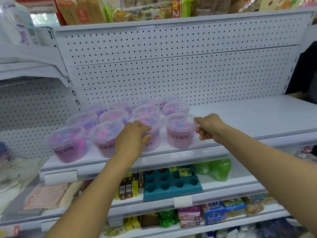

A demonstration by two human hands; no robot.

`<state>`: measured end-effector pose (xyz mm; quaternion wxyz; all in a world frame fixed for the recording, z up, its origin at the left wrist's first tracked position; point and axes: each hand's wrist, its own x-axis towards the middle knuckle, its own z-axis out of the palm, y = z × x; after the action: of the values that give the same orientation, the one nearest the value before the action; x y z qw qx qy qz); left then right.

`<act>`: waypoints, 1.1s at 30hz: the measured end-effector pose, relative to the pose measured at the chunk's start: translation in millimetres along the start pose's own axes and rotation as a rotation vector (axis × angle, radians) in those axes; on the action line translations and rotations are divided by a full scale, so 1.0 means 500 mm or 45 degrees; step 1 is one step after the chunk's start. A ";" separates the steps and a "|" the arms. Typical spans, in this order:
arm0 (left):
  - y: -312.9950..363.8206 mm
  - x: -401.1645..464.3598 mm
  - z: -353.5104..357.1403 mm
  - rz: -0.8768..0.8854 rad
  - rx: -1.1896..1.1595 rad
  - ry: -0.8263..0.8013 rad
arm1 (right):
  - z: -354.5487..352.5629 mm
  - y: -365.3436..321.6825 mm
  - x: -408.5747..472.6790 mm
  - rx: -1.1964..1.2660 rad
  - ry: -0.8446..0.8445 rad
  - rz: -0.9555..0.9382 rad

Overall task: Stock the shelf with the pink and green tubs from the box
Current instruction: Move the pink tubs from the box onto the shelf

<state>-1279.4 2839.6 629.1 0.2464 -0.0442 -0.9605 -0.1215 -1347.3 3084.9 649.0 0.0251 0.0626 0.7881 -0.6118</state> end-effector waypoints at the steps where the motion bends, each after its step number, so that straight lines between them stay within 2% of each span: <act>1: 0.000 -0.001 -0.001 0.001 0.001 -0.004 | -0.001 -0.002 0.001 -0.013 -0.004 0.000; 7: 0.018 -0.004 0.001 0.032 0.107 -0.056 | -0.019 0.007 -0.025 -0.214 -0.075 -0.133; 10: 0.047 -0.014 0.011 0.043 0.072 -0.003 | -0.057 0.032 -0.069 -0.499 0.048 -0.411; 13: 0.124 -0.036 0.025 0.157 -0.029 0.093 | -0.118 0.080 -0.126 -0.745 0.201 -0.694; 16: 0.235 -0.065 0.054 0.254 -0.207 0.106 | -0.199 0.139 -0.175 -1.019 0.314 -0.822; 21: 0.438 -0.111 0.144 0.431 -0.344 -0.026 | -0.362 0.262 -0.237 -1.239 0.448 -0.750; 33: 0.866 -0.273 0.460 0.701 -0.385 -0.647 | -0.774 0.609 -0.380 -1.308 0.489 -0.156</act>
<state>-1203.7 3313.6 459.1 0.0151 -0.3643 -0.9143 -0.1762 -1105.1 3520.4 474.9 -0.1275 0.1066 0.9780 -0.1265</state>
